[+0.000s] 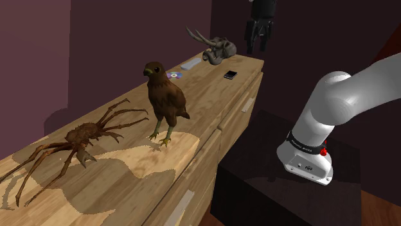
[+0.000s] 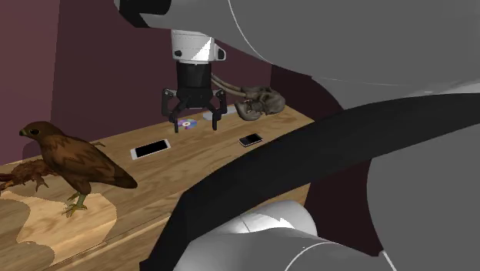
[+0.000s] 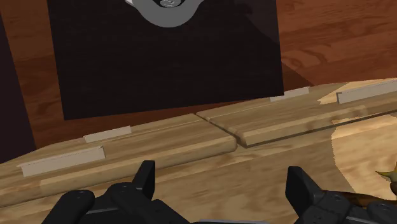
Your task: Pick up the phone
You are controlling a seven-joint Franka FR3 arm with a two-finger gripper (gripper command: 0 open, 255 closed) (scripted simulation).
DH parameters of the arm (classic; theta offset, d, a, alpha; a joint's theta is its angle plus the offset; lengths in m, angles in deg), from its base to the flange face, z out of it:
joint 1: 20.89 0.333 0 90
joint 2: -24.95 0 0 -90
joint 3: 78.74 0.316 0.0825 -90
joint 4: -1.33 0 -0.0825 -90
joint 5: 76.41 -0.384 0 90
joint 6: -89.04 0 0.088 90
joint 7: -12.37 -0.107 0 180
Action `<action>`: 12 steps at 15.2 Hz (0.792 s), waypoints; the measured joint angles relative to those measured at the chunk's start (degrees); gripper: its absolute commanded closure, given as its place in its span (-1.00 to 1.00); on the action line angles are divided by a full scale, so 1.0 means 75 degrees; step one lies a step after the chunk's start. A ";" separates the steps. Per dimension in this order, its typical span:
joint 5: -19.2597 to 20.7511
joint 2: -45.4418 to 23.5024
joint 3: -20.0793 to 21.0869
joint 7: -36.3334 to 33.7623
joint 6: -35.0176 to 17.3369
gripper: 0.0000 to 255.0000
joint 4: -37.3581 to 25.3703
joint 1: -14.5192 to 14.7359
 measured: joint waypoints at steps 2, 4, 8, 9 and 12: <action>-0.0010 -0.0092 0.0012 -0.0080 -0.0131 -1.00 0.0027 -0.0034; -0.0002 -0.0390 -0.0005 -0.0298 -0.0555 -1.00 0.0106 -0.0170; -0.0014 -0.1236 -0.0029 -0.0876 -0.1454 -1.00 0.0016 -0.0465; -0.0015 -0.1438 -0.0039 -0.1026 -0.1668 -1.00 -0.0006 -0.0536; -0.0009 -0.2130 -0.0100 -0.1450 -0.2385 -1.00 -0.0087 -0.0755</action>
